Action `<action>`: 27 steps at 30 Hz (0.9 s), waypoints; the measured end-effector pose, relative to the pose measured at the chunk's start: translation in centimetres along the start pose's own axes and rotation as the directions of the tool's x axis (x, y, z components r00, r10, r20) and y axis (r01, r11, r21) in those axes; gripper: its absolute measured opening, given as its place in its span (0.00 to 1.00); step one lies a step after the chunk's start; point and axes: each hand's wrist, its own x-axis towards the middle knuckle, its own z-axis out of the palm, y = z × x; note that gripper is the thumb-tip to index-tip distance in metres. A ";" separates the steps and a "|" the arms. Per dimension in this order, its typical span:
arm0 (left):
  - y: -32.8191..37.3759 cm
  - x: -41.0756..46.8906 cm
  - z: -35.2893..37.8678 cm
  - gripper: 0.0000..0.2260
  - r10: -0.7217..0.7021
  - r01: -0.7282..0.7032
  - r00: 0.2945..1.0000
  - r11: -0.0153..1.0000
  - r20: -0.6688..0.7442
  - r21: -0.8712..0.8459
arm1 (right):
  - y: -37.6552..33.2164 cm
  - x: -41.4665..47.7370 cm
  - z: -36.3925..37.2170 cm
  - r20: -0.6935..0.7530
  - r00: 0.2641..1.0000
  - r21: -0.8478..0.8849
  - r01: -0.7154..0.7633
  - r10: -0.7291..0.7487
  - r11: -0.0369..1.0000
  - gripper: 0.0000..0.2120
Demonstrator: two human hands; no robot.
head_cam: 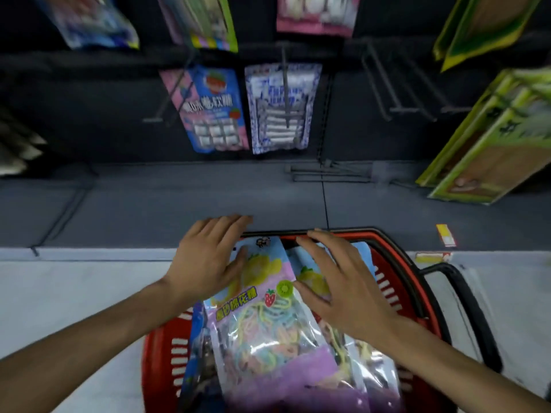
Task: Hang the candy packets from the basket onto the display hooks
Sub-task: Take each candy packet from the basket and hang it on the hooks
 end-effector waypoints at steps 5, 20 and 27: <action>2.1 0.8 -3.6 0.23 -0.105 0.106 0.994 0.993 -0.034 0.046 | -1.3 -1.1 -3.1 0.018 0.994 -0.022 -0.107 0.108 0.994 0.31; 4.9 5.7 -20.0 0.18 -0.088 0.111 0.993 0.921 -0.078 0.373 | -7.9 1.6 -15.4 -0.055 0.997 -0.115 -0.068 0.062 0.991 0.30; 6.2 5.0 -21.0 0.18 -0.234 0.237 0.971 0.917 -0.048 0.319 | -9.7 2.7 -17.1 -0.064 0.996 -0.140 -0.070 0.061 0.988 0.30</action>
